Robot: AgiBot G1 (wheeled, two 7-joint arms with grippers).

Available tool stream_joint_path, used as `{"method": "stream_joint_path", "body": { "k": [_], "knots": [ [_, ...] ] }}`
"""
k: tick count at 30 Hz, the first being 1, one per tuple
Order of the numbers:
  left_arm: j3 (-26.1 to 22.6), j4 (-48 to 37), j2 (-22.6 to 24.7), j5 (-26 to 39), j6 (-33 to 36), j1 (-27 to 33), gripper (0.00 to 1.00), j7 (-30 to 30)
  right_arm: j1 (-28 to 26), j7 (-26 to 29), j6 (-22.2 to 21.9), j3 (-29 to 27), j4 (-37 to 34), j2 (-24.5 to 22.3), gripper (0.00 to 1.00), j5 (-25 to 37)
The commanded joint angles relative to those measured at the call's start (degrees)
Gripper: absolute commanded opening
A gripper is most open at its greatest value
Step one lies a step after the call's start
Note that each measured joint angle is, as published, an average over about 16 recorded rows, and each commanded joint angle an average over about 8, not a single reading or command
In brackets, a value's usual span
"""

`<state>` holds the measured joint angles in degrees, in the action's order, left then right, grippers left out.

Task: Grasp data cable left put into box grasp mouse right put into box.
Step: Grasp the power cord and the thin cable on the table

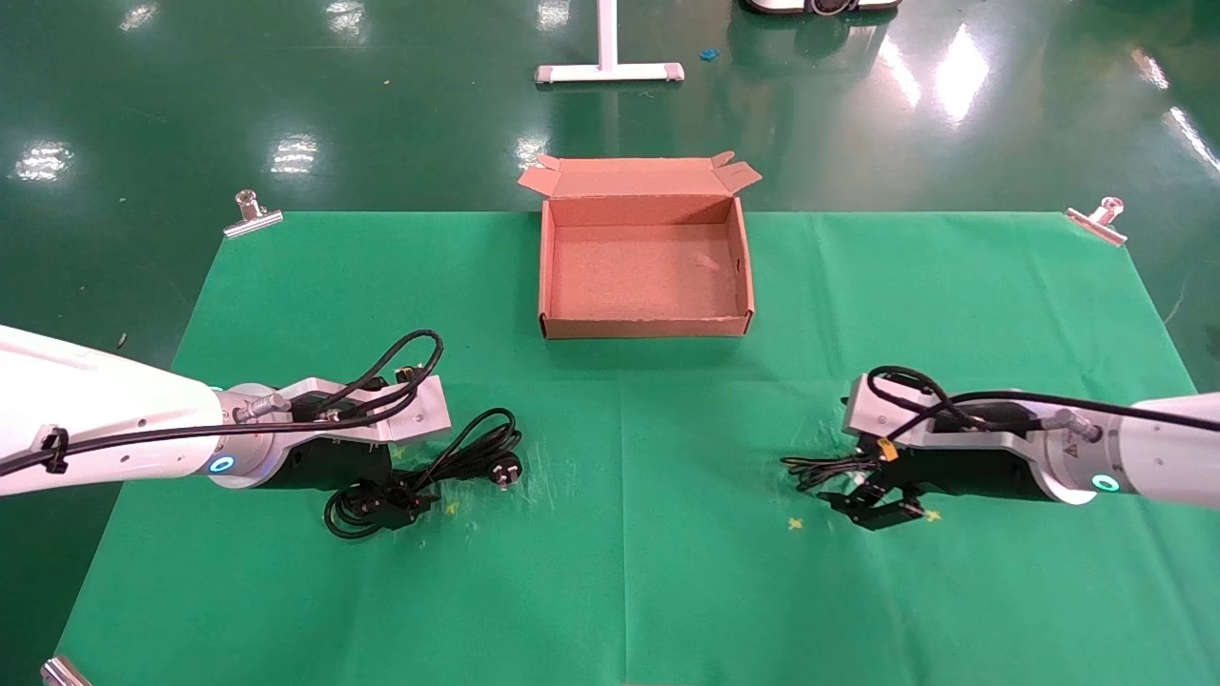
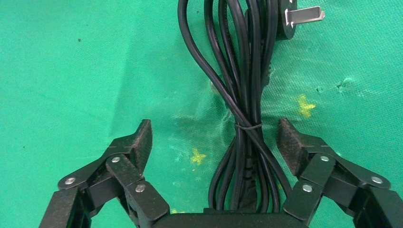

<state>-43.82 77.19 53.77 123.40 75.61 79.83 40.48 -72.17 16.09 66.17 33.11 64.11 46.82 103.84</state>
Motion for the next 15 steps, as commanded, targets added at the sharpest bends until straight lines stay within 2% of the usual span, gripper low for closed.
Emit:
{"method": "stream_joint_path", "body": {
  "k": [1,15],
  "knots": [
    [0.0,0.0,0.0,0.0,0.0,0.0,0.0,0.0,0.01,-0.03,0.03,-0.02,0.12,-0.06,0.0,-0.05],
    [0.01,0.01,-0.01,-0.26,0.01,0.0,0.0,0.0,0.09,-0.1,0.08,-0.07,0.46,-0.23,0.0,-0.16]
  ]
}}
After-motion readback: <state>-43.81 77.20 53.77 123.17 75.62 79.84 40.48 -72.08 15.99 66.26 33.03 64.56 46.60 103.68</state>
